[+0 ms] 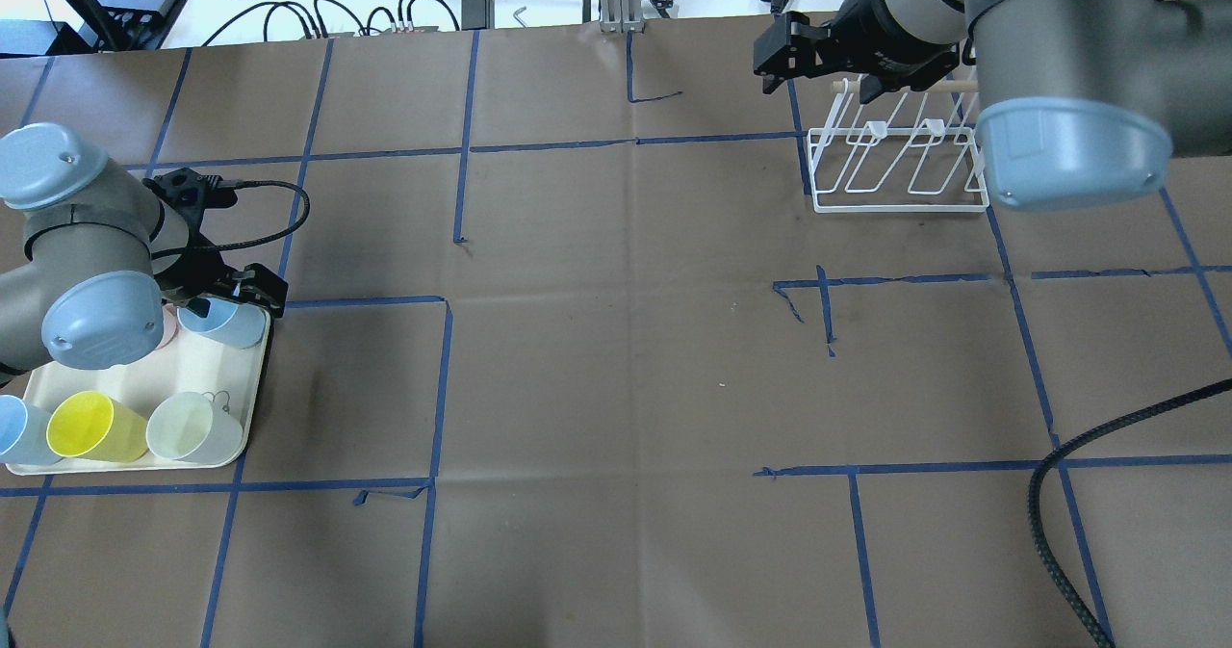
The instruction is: Transfer IKEA cup to right arm and place on rack
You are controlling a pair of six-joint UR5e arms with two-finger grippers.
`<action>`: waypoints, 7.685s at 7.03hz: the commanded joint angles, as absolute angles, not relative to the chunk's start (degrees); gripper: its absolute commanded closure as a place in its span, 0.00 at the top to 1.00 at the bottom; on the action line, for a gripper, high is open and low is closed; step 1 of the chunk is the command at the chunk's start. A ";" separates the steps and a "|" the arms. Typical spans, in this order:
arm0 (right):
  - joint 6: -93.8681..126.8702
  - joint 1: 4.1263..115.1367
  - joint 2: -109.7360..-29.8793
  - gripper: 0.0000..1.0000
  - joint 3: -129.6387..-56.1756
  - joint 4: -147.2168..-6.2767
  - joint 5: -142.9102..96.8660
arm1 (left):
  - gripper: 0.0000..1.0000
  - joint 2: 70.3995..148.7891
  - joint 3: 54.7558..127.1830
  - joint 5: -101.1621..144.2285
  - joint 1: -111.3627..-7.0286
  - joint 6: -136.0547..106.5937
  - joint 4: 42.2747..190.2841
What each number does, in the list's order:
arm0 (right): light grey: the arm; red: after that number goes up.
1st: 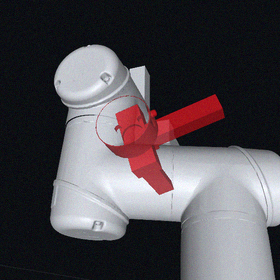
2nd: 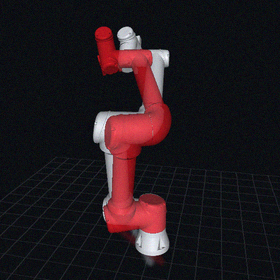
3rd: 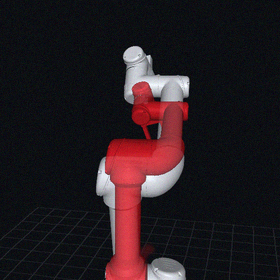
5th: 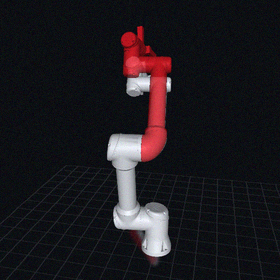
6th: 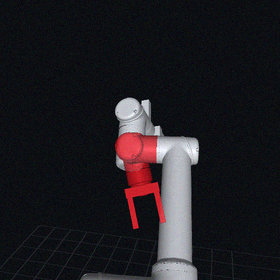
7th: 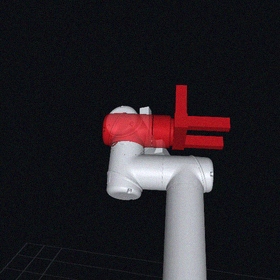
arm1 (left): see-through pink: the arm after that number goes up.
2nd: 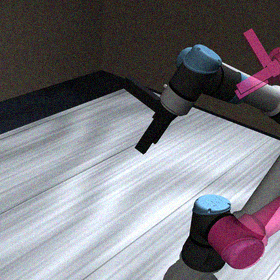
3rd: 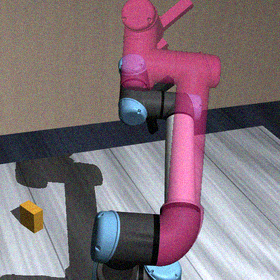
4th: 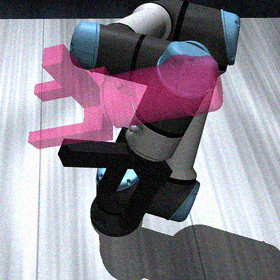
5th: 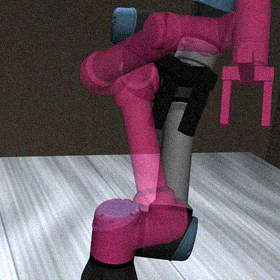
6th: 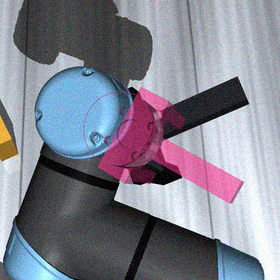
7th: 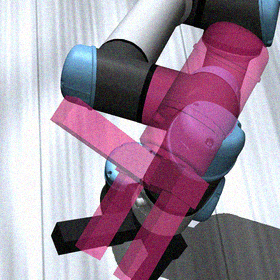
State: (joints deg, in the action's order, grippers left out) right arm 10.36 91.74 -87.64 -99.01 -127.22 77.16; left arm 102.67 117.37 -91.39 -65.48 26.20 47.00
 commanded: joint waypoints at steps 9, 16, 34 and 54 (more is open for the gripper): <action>46.99 92.29 -88.77 1.00 -119.15 -173.70 58.36 | 0.00 98.99 116.28 -93.69 -62.67 27.07 53.32; 74.53 92.29 -87.80 1.00 -129.63 -205.31 53.61 | 0.00 95.54 93.17 -88.16 -74.50 18.02 80.51; 84.84 92.11 -87.10 1.00 -131.22 -204.21 55.29 | 0.00 99.84 129.90 -39.81 -90.35 12.39 -22.32; 87.72 102.57 -74.53 0.77 -113.47 -185.36 60.65 | 0.01 99.58 129.11 -40.60 -90.18 8.88 -22.24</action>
